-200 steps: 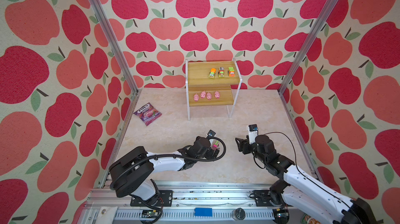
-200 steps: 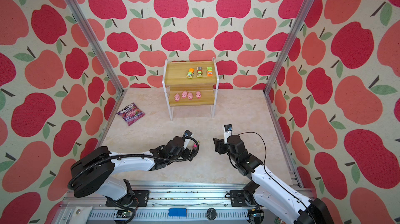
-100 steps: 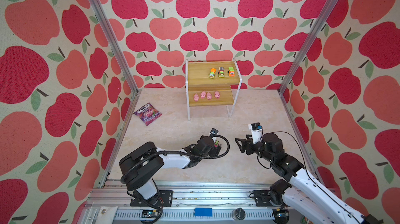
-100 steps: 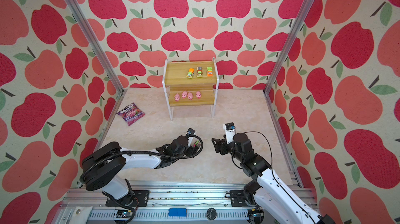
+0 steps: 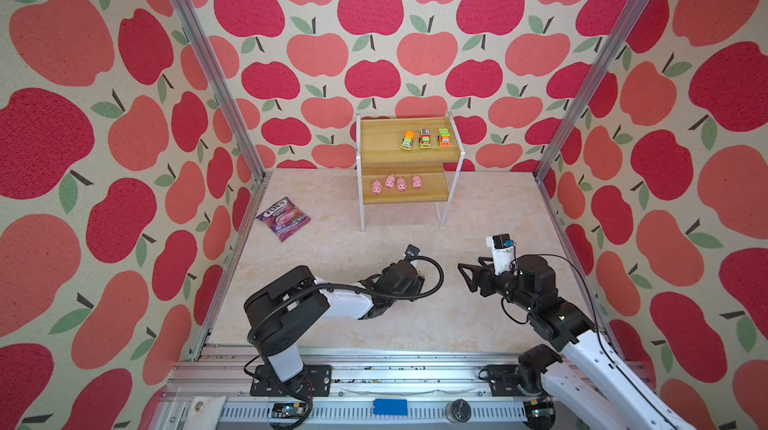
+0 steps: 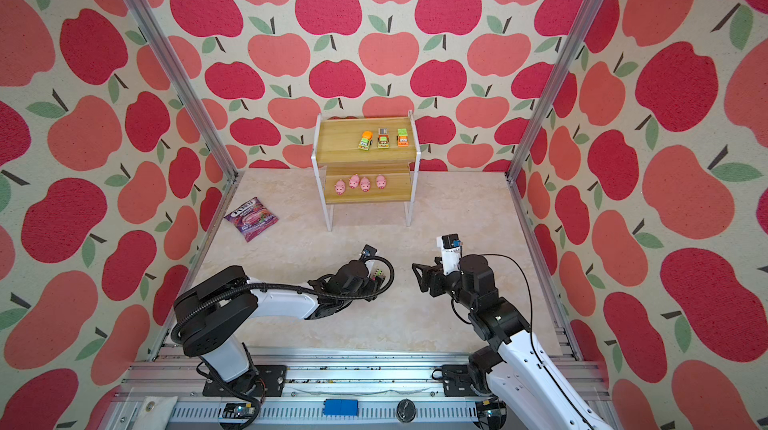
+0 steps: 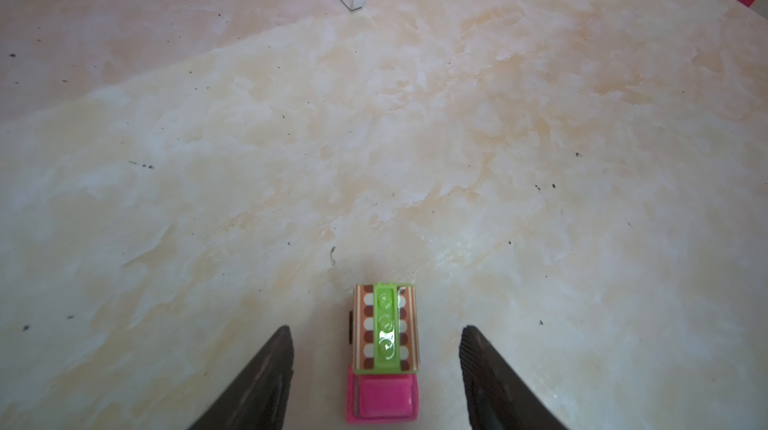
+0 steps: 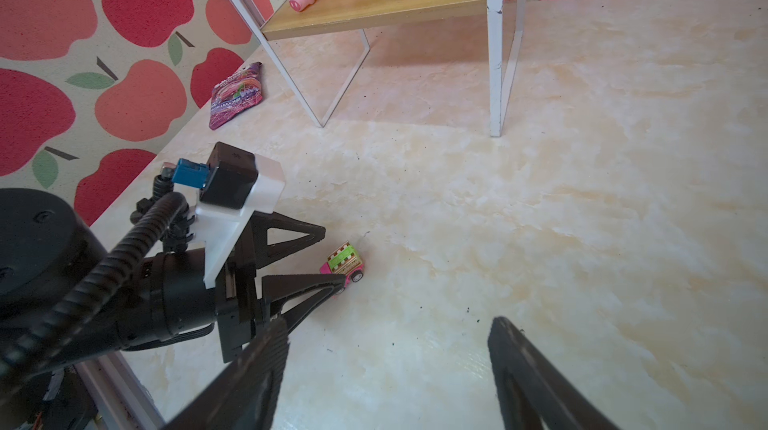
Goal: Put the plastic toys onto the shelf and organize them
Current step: 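Move the left gripper over the truck while the right gripper draws back, then close the left gripper on the pink-green truck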
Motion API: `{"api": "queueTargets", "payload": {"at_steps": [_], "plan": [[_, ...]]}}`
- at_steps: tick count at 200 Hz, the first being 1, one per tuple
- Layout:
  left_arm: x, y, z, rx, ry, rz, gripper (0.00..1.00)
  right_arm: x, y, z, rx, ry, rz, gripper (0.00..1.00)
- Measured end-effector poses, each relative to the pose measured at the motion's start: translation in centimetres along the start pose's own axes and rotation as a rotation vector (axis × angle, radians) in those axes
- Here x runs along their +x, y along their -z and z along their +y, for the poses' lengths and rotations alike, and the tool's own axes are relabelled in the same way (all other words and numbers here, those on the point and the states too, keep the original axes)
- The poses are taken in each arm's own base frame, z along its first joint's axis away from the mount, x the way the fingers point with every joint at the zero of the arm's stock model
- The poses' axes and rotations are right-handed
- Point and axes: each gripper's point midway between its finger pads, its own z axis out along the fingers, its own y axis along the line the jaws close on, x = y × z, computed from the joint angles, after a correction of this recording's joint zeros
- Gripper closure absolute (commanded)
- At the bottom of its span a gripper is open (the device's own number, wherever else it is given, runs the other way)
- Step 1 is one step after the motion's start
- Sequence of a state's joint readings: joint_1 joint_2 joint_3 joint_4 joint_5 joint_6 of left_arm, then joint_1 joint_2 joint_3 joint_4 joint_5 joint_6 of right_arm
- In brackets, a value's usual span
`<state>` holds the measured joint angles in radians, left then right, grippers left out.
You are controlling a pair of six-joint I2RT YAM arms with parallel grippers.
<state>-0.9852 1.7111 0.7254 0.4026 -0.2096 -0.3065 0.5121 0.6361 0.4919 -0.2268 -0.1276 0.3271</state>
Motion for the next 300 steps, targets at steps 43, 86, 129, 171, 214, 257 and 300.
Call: {"api": "queueTargets", "payload": {"at_steps": [43,86,129,171,214,257,300], "plan": [[0.7,-0.3,0.6,-0.009,0.019,0.032,0.4,0.5,-0.8,0.0,-0.011,-0.008,0.033,0.21],[0.6,-0.9,-0.1,0.015,0.016,0.061,0.47,0.2,-1.2,0.1,-0.022,-0.006,0.026,0.21],[1.0,-1.0,-0.5,0.032,0.013,0.086,0.51,0.0,-1.7,0.1,-0.029,-0.006,0.021,0.21],[1.3,-1.4,-0.8,0.036,0.01,0.127,0.56,-0.2,-1.8,0.1,-0.031,-0.006,0.012,0.21],[1.5,-1.5,-0.7,0.027,0.021,0.167,0.64,-0.3,-1.7,0.1,-0.034,-0.005,0.006,0.21],[1.8,-1.5,-0.3,0.018,0.03,0.186,0.69,-0.5,-1.5,0.1,-0.033,-0.005,-0.004,0.21],[1.8,-1.3,-0.3,0.017,0.026,0.193,0.72,-0.9,-1.0,0.2,-0.031,0.005,-0.026,0.21]]}}
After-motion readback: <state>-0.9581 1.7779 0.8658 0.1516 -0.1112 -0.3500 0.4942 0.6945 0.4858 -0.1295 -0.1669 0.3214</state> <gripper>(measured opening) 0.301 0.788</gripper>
